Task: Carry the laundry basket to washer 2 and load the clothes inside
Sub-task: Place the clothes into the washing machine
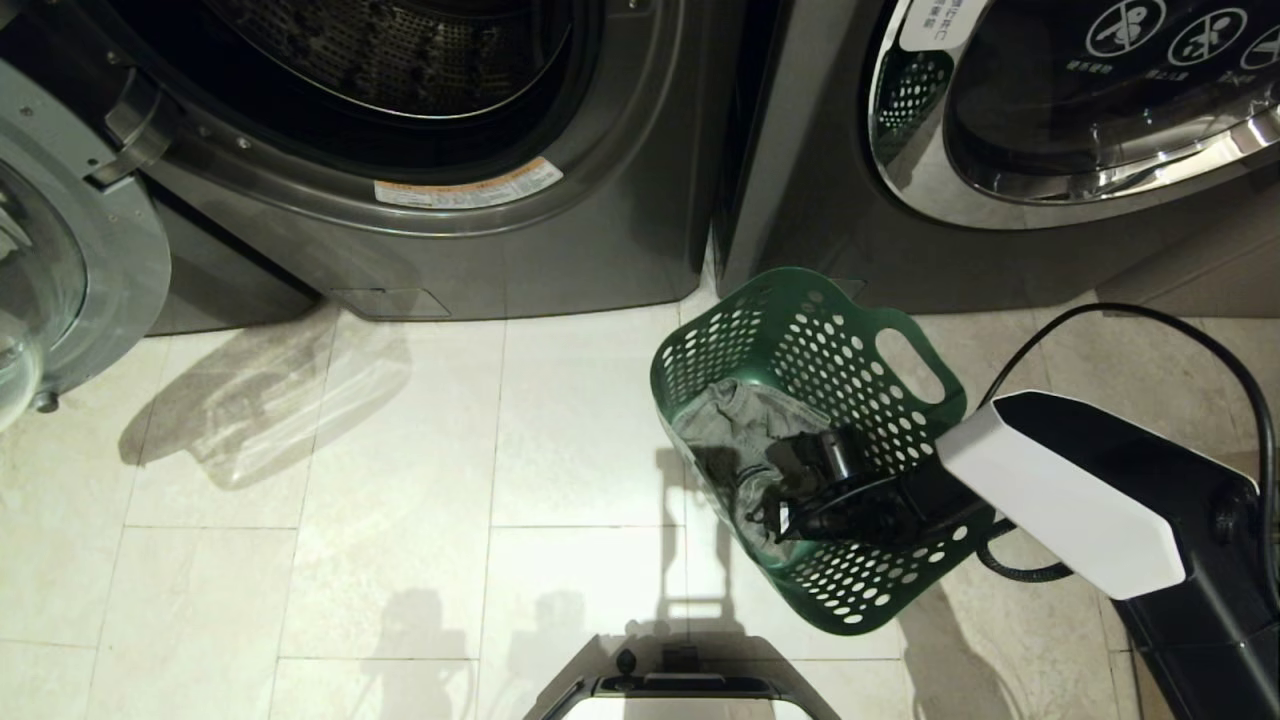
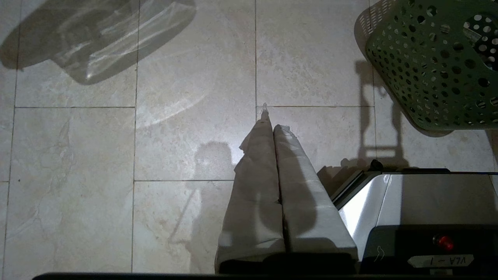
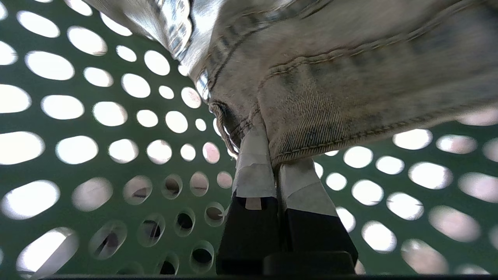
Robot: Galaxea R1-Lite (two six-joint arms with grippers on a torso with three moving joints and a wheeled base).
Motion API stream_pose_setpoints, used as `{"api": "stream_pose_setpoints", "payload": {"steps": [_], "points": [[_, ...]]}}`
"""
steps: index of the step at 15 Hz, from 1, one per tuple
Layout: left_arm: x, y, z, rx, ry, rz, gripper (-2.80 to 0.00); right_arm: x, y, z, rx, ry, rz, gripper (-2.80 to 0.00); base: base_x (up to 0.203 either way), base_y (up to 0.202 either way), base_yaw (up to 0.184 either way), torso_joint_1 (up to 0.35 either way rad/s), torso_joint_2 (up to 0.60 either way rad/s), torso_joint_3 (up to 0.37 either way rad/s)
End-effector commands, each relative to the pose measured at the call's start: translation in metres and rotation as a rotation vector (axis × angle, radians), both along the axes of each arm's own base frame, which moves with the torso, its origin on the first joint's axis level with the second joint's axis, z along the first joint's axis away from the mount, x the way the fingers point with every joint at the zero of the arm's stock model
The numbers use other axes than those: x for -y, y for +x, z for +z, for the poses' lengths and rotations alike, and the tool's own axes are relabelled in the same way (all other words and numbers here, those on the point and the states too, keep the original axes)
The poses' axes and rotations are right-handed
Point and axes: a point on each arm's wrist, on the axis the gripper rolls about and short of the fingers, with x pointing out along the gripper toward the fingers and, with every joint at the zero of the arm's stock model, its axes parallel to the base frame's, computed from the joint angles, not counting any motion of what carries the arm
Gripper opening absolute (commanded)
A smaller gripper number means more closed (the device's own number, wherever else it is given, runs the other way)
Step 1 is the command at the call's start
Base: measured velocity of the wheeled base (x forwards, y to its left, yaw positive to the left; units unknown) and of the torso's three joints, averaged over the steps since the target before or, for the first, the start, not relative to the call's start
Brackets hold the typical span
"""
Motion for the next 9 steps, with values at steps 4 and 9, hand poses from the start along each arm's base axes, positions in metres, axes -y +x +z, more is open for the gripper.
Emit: {"api": "stream_pose_setpoints", "payload": {"steps": [4,9], "points": [[0.000,0.000,-0.001,0.000,0.000,0.000,-2.80,0.011,-0.024,0.096,0.049,0.007,-0.004,-2.80,0.000,0.000,0.000,0.000,0.00,0.000],[0.000,0.000,-0.001,0.000,0.000,0.000,-2.80,0.022,-0.057,0.190,0.193,0.041,0.003,-2.80,0.000,0.000,0.000,0.000,0.00,0.000]]}}
